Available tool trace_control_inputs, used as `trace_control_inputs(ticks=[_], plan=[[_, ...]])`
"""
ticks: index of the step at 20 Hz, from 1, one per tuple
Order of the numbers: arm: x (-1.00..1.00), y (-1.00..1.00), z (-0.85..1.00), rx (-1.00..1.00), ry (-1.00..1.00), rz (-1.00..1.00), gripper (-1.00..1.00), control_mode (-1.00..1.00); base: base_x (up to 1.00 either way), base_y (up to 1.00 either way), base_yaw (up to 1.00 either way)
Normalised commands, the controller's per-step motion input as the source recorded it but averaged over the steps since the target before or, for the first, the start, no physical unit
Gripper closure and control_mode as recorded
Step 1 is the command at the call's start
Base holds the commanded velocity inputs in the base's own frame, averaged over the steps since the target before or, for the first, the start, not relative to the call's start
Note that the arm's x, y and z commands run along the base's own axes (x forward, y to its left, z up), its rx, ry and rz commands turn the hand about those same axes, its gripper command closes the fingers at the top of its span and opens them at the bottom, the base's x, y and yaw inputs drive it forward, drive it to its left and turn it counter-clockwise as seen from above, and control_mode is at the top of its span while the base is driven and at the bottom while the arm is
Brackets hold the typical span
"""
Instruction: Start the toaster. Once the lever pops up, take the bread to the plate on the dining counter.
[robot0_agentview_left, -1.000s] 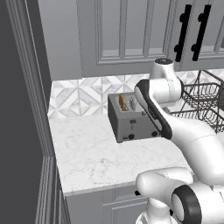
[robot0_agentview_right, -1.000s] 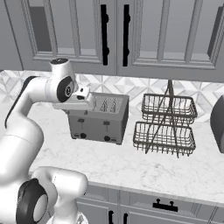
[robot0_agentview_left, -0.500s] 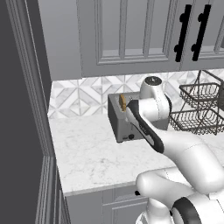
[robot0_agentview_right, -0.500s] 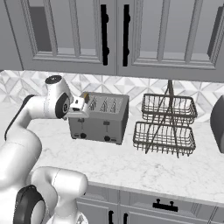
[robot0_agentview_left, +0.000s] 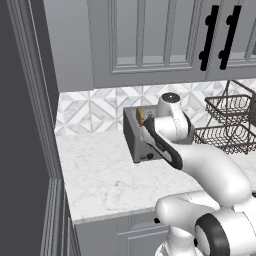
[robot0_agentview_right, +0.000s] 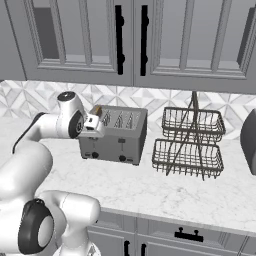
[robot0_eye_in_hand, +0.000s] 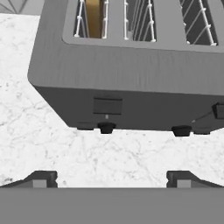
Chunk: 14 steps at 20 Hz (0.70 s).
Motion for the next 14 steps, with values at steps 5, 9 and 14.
trace_control_inputs(ticks=[5,9,14], plan=[[0.23,0.01,-0.17,0.03,0.00,0.00,-1.00,-1.00,0.00,0.00,0.00],[0.35,0.00,-0.23,0.00,0.00,0.00,-1.00,-1.00,0.00,0.00,0.00],[0.23,0.00,-0.18,0.00,-0.02,0.00,-1.00,-1.00,0.00,0.00,0.00]])
